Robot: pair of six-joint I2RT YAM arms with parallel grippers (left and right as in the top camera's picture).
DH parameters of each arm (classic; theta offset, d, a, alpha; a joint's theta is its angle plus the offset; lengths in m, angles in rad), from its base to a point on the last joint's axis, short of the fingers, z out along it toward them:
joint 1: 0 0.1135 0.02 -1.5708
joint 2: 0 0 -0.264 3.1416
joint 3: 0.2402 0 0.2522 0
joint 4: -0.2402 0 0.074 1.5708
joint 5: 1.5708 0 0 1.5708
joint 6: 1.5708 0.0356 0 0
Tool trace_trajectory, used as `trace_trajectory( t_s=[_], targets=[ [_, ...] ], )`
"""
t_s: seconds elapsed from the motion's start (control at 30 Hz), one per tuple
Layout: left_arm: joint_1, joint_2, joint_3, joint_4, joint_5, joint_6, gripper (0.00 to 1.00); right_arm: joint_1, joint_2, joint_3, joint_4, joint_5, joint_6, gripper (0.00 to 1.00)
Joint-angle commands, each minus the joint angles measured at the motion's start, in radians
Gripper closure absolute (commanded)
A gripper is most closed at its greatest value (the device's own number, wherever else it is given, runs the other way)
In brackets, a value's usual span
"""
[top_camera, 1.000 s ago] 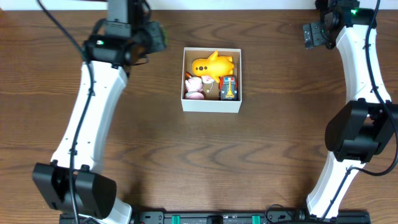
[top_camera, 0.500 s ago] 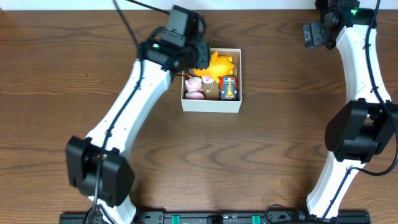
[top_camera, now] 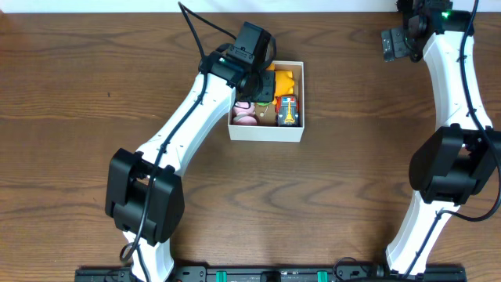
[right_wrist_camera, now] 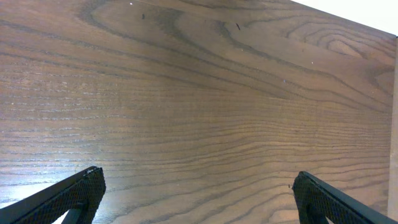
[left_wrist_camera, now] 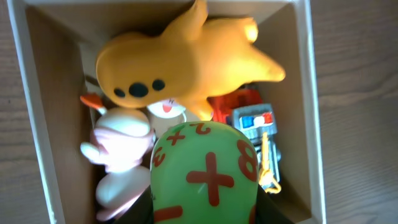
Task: Pack container
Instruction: 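Lift the ball and carry it over the box, then lower the ball into the box and open left gripper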
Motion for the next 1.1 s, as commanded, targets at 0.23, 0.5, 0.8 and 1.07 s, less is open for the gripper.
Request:
trace_trajectory(
  t_s=[0.23, 0.5, 0.8, 1.07],
  targets=[
    [0.000, 0.053, -0.006, -0.016, -0.012, 0.002, 0.42, 0.000, -0.018, -0.001, -0.002, 0.006, 0.016, 0.01],
    [0.003, 0.053, -0.006, 0.021, -0.012, 0.051, 0.31, 0.000, -0.018, -0.001, -0.002, 0.006, 0.016, 0.01],
    [0.003, 0.053, -0.006, 0.025, -0.011, 0.051, 0.26, 0.000, -0.018, -0.001, -0.002, 0.006, 0.016, 0.01],
    [0.010, 0.053, -0.006, 0.026, -0.012, 0.051, 0.16, 0.000, -0.018, -0.001, -0.002, 0.006, 0.016, 0.01]
  ],
)
